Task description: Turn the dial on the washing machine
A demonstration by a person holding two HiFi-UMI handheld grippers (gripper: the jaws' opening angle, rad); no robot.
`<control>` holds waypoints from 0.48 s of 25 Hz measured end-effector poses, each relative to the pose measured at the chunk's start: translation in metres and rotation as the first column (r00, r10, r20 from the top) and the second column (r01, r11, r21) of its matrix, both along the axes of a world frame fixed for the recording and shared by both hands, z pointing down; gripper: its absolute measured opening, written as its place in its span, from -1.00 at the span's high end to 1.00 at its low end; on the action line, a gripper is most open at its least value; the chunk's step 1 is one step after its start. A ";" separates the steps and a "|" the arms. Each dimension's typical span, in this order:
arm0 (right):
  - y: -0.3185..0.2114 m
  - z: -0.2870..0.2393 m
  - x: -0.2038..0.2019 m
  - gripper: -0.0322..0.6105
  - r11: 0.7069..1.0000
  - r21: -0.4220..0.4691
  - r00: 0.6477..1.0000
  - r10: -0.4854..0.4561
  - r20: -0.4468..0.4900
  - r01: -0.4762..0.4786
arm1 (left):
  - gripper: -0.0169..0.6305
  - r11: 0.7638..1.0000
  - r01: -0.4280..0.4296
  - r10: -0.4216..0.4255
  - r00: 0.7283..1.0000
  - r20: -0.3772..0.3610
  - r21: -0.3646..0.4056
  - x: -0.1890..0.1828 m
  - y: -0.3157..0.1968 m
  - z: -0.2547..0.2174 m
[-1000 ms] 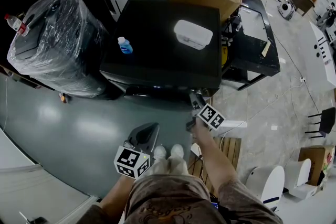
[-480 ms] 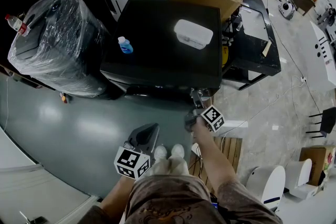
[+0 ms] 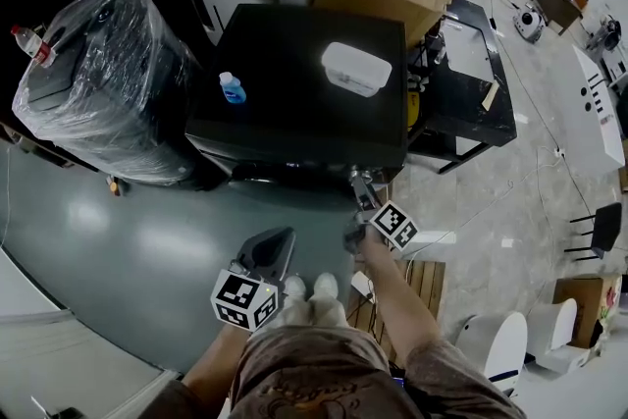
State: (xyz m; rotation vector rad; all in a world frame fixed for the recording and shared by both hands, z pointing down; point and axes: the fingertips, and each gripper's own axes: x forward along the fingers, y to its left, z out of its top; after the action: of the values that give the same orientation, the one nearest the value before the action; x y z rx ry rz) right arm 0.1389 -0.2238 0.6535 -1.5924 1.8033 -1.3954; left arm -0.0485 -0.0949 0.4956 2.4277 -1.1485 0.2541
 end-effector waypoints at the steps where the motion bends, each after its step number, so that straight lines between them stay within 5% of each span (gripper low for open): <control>1: 0.002 -0.006 0.000 0.07 1.000 0.007 1.000 -0.011 -0.014 0.011 | 0.97 1.000 -0.002 0.002 1.000 -0.004 0.008 0.001 -0.002 -0.004; 7: 0.008 -0.081 0.001 0.07 0.984 0.128 0.984 -0.104 -0.142 0.123 | 0.97 0.997 -0.012 0.015 0.999 -0.035 0.079 0.006 -0.016 -0.038; 12: 0.022 -0.160 -0.013 0.07 0.938 0.230 0.942 -0.193 -0.275 0.259 | 0.97 0.993 -0.050 0.055 0.998 -0.040 0.103 0.007 -0.027 -0.072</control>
State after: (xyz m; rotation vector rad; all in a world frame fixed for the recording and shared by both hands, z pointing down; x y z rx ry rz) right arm 0.1262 -0.2022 0.4933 -1.5084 2.2767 -1.0206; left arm -0.0415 -0.1223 0.4239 2.5421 -1.1055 0.1630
